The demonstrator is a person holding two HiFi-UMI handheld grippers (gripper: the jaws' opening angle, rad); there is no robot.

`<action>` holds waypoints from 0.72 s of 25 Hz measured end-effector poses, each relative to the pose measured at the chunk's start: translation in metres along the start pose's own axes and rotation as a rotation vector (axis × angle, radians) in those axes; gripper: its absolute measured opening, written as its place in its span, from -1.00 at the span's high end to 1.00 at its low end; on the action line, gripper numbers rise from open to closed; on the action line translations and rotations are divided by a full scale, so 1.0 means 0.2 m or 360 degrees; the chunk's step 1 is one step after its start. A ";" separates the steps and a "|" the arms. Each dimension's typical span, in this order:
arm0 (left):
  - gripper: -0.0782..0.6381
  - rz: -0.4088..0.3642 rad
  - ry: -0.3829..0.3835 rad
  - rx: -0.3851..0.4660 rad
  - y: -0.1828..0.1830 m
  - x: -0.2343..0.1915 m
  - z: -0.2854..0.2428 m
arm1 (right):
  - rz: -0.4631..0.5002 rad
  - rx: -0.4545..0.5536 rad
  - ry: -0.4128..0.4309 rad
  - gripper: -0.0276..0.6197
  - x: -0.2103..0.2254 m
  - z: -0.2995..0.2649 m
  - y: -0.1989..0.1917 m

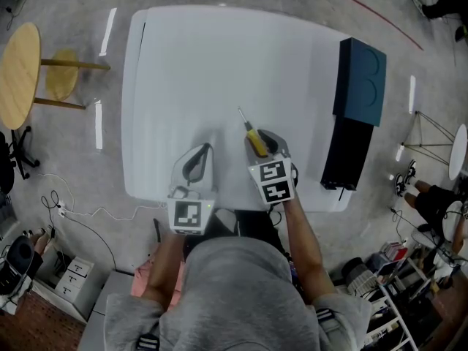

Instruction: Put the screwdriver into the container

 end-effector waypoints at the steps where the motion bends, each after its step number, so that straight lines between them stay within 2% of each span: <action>1: 0.75 -0.0001 -0.0001 -0.0004 0.00 0.00 0.00 | 0.0002 -0.0005 0.0000 0.49 0.00 -0.01 0.00; 7: 0.75 0.0001 0.0001 -0.0013 -0.01 -0.01 -0.02 | 0.0001 -0.0038 0.0015 0.52 0.00 -0.04 -0.01; 12: 0.75 0.0000 0.0006 -0.0017 -0.02 -0.01 -0.01 | 0.0003 -0.0062 -0.0014 0.66 0.01 -0.05 -0.02; 18: 0.75 -0.0007 0.0013 0.0000 -0.02 -0.01 0.00 | 0.0007 -0.0068 -0.0021 0.67 0.01 -0.04 -0.01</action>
Point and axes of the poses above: the fingertips, and each gripper's own axes: z backward along the fingers, x to its right, y out of its top, the point moved 5 cm from there along z, backward along the fingers, and after that the axes turned 8 degrees about -x, right-handed, at the moved point
